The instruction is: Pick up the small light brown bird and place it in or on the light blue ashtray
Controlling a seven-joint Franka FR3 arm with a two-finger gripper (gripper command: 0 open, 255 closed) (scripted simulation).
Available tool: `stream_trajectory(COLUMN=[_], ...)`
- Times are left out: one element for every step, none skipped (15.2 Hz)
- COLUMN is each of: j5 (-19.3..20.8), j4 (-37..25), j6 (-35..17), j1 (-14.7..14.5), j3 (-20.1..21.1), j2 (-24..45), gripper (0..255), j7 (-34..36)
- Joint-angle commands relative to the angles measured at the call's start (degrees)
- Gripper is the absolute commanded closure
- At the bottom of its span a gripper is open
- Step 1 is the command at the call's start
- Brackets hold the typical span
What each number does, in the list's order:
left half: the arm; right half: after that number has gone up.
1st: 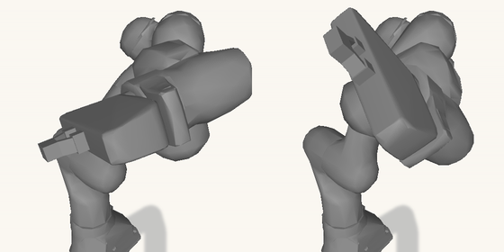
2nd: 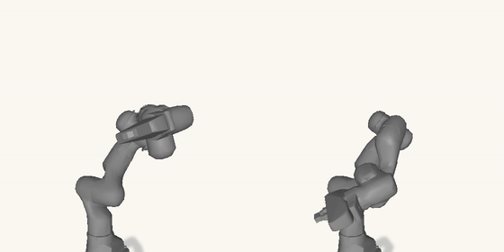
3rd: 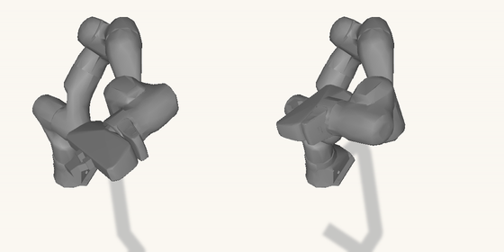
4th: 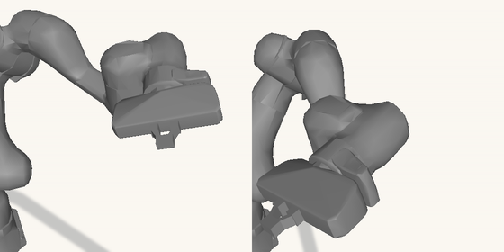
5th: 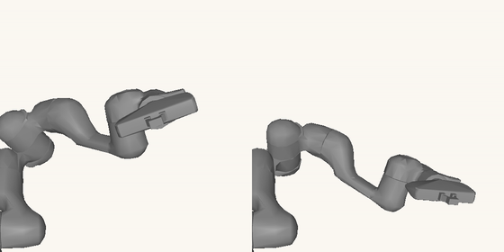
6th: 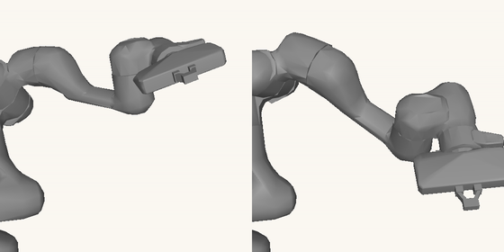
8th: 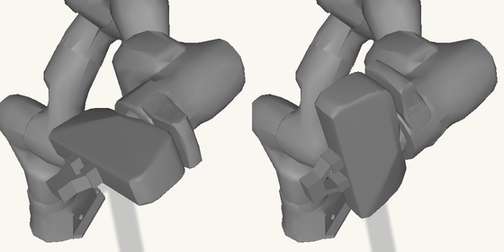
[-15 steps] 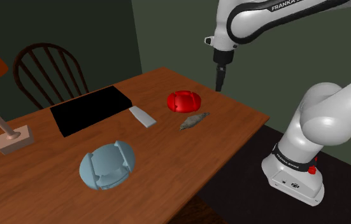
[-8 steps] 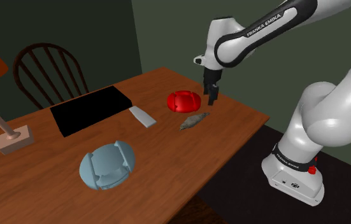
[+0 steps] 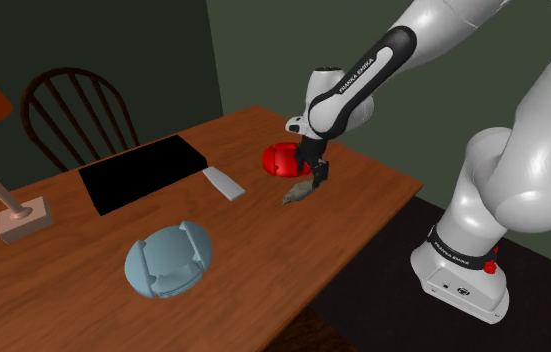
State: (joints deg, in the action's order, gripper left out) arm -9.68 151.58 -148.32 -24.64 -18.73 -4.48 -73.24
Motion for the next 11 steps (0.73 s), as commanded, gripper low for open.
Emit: stream_trajectory(j5=[-3.5, -4.5, -5.5, -6.6, -7.7, -8.9, -10.1, -10.8, -10.8, -10.8, -10.8], j4=[-0.2, -0.2, -0.2, -0.3, -0.3, -0.4, -0.5, -0.6, -0.6, -0.6, -0.6], j6=[-2.6, -3.4, -4.2, -5.0, -5.8, -6.5, -7.3, -7.7, -7.7, -7.7, -7.7], j1=[-1.0, -1.1, -1.3, -1.4, -1.5, -1.5, -1.6, -1.6, -1.5, -1.5, -1.5], j3=[-0.1, 0.0, 0.2, 0.3, 0.5, 0.8, 1.1, 1.3, 1.3, 1.3, 1.3], j2=[3.1, 4.0, 4.9, 5.8, 6.8, 7.8, 8.7, 9.3, 9.3, 9.3, 9.3], gripper=[0, 0, 0, 0, 0, 0, 0, 0, 0, 0, 0], j7=[-5.0, -5.6, -6.4, -7.1, -8.0, -8.8, -9.7, -10.2, -10.2, -10.2, -10.2])
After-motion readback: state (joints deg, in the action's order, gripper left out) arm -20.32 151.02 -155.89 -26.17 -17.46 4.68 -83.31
